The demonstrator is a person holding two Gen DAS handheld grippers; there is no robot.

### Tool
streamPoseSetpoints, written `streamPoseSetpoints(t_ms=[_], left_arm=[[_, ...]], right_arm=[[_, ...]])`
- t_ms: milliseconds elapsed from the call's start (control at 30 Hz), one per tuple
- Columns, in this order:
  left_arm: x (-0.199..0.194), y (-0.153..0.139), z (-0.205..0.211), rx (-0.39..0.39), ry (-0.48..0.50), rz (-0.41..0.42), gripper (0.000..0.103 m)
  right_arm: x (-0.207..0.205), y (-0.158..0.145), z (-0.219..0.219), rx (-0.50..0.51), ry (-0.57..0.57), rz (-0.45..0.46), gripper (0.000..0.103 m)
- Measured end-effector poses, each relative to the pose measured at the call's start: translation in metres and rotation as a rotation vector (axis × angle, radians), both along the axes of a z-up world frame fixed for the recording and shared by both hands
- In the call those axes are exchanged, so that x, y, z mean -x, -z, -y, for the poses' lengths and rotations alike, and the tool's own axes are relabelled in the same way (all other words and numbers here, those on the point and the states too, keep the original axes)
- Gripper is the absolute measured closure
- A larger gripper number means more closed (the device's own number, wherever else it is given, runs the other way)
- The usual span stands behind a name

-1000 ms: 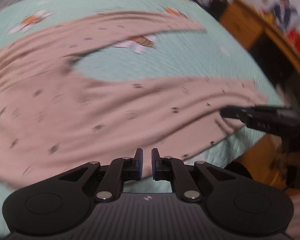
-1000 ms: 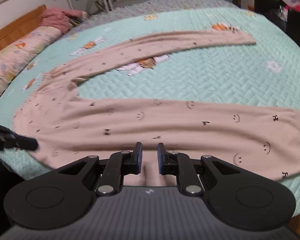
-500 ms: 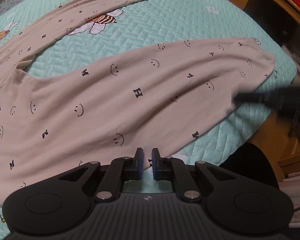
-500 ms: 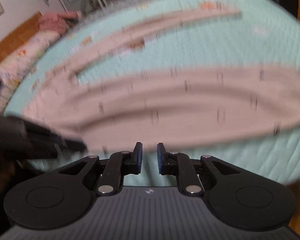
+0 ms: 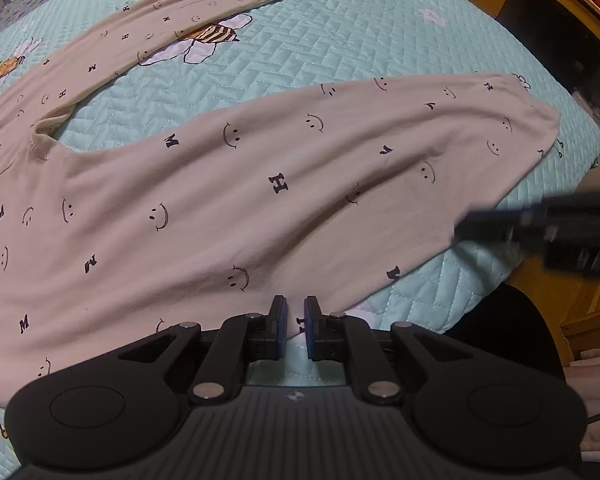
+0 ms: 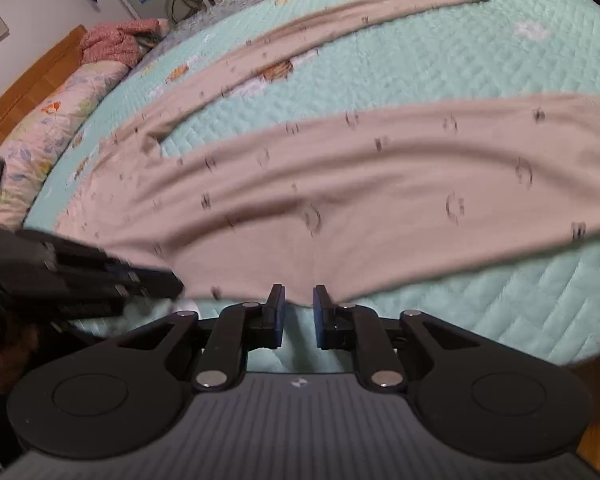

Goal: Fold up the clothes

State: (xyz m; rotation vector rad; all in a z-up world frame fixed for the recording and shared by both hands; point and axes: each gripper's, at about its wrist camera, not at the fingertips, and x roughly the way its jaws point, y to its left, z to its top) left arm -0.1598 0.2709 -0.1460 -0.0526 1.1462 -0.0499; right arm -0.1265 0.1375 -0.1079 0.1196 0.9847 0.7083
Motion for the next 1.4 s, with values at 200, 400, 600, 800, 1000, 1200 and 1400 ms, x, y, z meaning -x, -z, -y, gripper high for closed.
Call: streamPoseSetpoints(t_ms=[200, 400, 600, 800, 1000, 1200, 1400], left_arm=[[-0.001, 0.0, 0.0, 0.004, -0.003, -0.004, 0.094], [-0.001, 0.0, -0.002, 0.011, -0.006, -0.005, 0.094], [0.0, 0.0, 0.001, -0.005, -0.009, -0.002, 0.094], [-0.001, 0.0, 0.001, -0.007, -0.004, -0.006, 0.094], [-0.001, 0.0, 0.002, -0.007, -0.006, -0.004, 0.094], [0.0, 0.0, 0.0, 0.0, -0.005, -0.004, 0.094], [0.009, -0.004, -0.03, 0.173, -0.072, -0.022, 0.093]], right_arm=[[-0.01, 0.007, -0.025, -0.01, -0.024, 0.006, 0.083], [0.014, 0.021, -0.001, -0.044, -0.009, -0.054, 0.083], [0.007, -0.007, 0.0, -0.091, 0.034, 0.018, 0.073], [0.004, 0.011, -0.012, -0.018, 0.01, 0.001, 0.053], [0.017, 0.003, -0.004, -0.013, -0.015, -0.012, 0.061], [0.007, -0.001, -0.024, -0.079, -0.009, 0.022, 0.06], [0.023, 0.019, -0.008, -0.083, -0.004, -0.067, 0.063]])
